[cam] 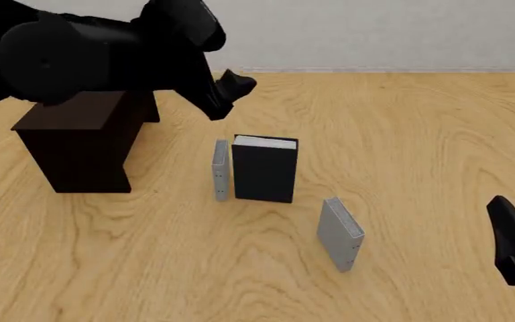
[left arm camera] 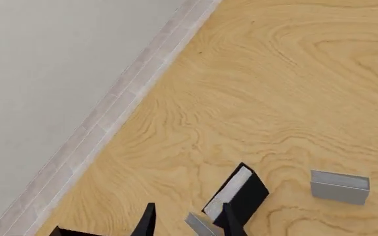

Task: Pick up the book in the middle and place it on the cabinet shelf.

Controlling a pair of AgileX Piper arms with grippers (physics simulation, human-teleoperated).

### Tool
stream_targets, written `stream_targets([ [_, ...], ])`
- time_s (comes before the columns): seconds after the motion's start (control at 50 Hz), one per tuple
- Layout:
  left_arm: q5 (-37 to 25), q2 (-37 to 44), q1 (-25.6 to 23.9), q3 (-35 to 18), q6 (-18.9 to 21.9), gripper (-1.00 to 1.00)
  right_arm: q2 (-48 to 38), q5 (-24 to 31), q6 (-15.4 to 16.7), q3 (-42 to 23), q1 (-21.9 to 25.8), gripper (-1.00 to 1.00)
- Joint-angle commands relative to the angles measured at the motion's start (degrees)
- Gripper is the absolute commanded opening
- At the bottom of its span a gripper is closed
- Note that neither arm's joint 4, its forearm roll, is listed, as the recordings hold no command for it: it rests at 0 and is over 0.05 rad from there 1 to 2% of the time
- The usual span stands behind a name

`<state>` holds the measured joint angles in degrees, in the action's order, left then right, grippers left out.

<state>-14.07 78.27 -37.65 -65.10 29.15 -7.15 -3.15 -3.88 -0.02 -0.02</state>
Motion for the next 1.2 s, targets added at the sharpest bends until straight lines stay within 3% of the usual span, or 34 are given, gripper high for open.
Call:
stream_targets([
  [0.02, -6.82, 5.53, -1.41, -5.70, 2.16, 1.00, -0.96, -0.55, -0.53, 0.01, -0.14, 1.00],
  [0.44, -7.76, 11.06, -2.22, -4.67, 5.49, 1.00, -1.52, -0.81, -0.73, -0.02, 0.19, 1.00],
  [0.58, -4.92, 10.83, -4.27, -0.33, 9.17, 1.00, -2.16, -1.23, -0.11, -0.03, 0.72, 1.00],
  [0.86, -5.91, 13.89, -2.08, -2.07, 11.04, 1.00, -2.95, -1.86, -0.04, 0.00, 0.98, 1.00],
  [1.2, -5.42, 17.80, -1.62, -3.89, 9.92, 1.00, -2.47, -1.27, -0.28, 0.00, 1.05, 1.00],
])
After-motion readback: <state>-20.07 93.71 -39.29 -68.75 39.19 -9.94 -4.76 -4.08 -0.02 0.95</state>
